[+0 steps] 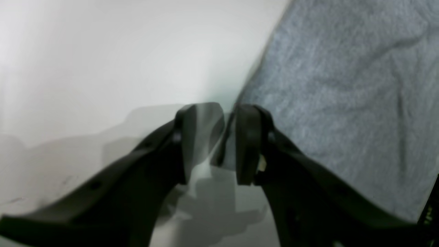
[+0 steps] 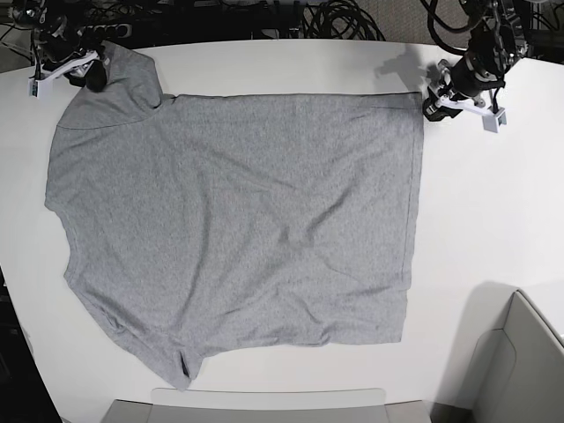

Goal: Fold the T-shirt properly
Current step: 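Grasp the shoulder corners of the grey shirt with both grippers, then lift the shoulder edge with both grippers and fold it over the shirt body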

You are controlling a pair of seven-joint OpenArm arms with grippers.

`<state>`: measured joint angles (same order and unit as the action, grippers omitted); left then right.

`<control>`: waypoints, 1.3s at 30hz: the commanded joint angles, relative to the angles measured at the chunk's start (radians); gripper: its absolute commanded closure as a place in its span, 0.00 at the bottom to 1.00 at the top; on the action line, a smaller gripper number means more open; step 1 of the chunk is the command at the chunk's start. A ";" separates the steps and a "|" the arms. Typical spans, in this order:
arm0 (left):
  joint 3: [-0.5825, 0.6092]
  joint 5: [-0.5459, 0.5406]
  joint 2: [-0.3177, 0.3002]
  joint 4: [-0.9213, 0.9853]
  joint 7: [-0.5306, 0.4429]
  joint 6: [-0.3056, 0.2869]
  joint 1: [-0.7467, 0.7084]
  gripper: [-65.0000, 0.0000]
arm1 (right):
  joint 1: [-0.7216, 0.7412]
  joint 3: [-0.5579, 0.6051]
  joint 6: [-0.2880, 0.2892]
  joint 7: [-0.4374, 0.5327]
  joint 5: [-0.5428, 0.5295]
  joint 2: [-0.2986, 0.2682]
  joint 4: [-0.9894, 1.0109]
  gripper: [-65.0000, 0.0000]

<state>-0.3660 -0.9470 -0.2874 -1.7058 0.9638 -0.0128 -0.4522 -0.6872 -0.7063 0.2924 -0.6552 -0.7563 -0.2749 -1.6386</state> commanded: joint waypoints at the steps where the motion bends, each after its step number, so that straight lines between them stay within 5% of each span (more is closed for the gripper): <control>1: -0.001 0.026 -0.009 -0.003 0.004 0.007 -0.007 0.68 | -0.010 -0.006 0.014 0.008 -0.007 -0.011 -0.013 0.57; 7: 0.121 0.070 -0.008 0.010 -0.036 -0.057 -0.012 0.68 | -0.010 -0.006 0.014 0.008 -0.007 -0.011 -0.015 0.57; 16: 0.163 0.073 0.029 0.013 -0.049 -0.065 -0.012 0.72 | -0.012 -0.005 0.014 0.008 -0.007 -0.010 -0.053 0.58; 19: 0.158 0.073 0.030 0.013 -0.049 -0.065 -0.010 0.79 | -0.007 -0.003 0.014 0.008 -0.007 -0.011 -0.053 0.68; 24: 0.154 0.069 0.032 -0.003 -0.052 -0.065 -0.010 1.00 | 0.004 -0.006 0.014 0.012 -0.007 -0.014 -0.053 1.00; 34: 0.072 0.066 0.052 -0.233 -0.038 -0.069 -0.107 1.00 | -0.039 -0.138 0.014 0.007 -0.018 0.013 -0.191 1.00; 39: 0.038 0.064 0.053 -0.287 -0.036 -0.069 -0.152 1.00 | -0.105 -0.204 0.014 0.005 -0.144 0.012 -0.226 1.00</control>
<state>-0.3210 -0.8768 -0.2295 -1.9713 0.9394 -0.0750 -0.5930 -0.7830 -0.8967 0.2935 -0.6739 -0.8894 -0.2474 -1.8469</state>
